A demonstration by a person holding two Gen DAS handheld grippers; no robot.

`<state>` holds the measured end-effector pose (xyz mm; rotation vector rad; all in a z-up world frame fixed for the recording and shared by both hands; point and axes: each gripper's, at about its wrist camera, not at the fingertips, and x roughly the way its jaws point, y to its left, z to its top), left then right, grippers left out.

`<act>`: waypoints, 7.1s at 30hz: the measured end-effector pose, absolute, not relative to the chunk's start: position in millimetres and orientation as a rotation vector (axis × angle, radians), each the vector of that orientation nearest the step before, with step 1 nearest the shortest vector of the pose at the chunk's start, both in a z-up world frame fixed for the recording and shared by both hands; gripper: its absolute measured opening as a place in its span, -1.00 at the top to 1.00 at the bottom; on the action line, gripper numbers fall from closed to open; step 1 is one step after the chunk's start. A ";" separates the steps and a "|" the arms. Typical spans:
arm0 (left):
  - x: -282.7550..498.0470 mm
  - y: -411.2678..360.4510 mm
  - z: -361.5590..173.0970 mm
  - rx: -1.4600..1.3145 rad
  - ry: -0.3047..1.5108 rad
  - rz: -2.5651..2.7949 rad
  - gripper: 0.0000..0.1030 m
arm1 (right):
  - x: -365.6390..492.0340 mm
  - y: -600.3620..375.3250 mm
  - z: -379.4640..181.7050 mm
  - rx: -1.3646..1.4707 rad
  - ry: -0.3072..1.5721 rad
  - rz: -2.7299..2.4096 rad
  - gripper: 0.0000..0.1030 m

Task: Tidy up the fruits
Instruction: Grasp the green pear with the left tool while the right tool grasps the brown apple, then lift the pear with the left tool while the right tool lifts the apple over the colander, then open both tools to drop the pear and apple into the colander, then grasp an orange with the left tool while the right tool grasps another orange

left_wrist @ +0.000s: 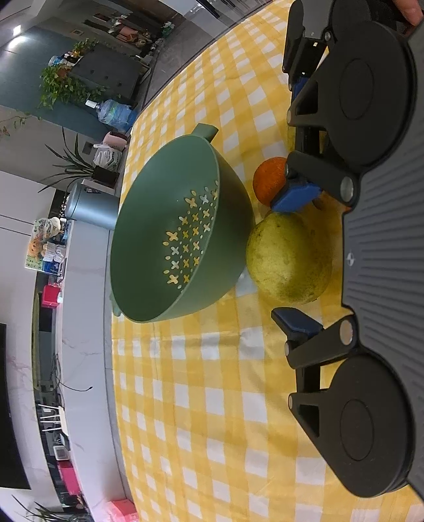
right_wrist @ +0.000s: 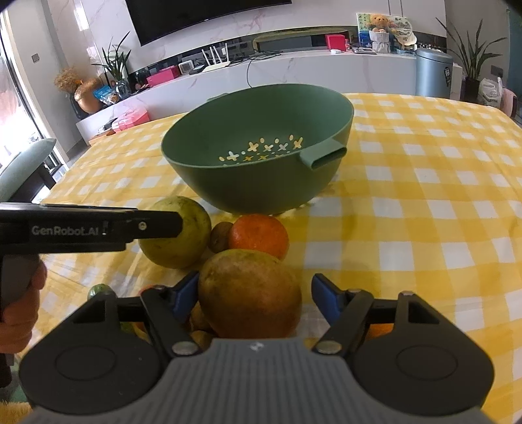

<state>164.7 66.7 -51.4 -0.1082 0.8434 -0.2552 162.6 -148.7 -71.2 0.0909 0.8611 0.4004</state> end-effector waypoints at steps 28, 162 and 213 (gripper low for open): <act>163.7 66.7 -53.7 -0.176 0.829 -0.223 -0.49 | 160.2 -159.0 -68.0 0.125 0.818 0.400 -0.22; 175.2 57.7 1.0 0.040 0.847 -0.432 -0.44 | 193.5 -156.2 -11.7 -0.021 0.740 0.254 -0.54; 151.9 22.8 -65.2 0.261 1.125 -0.575 0.17 | 133.7 -190.0 -75.2 0.077 0.916 0.132 0.13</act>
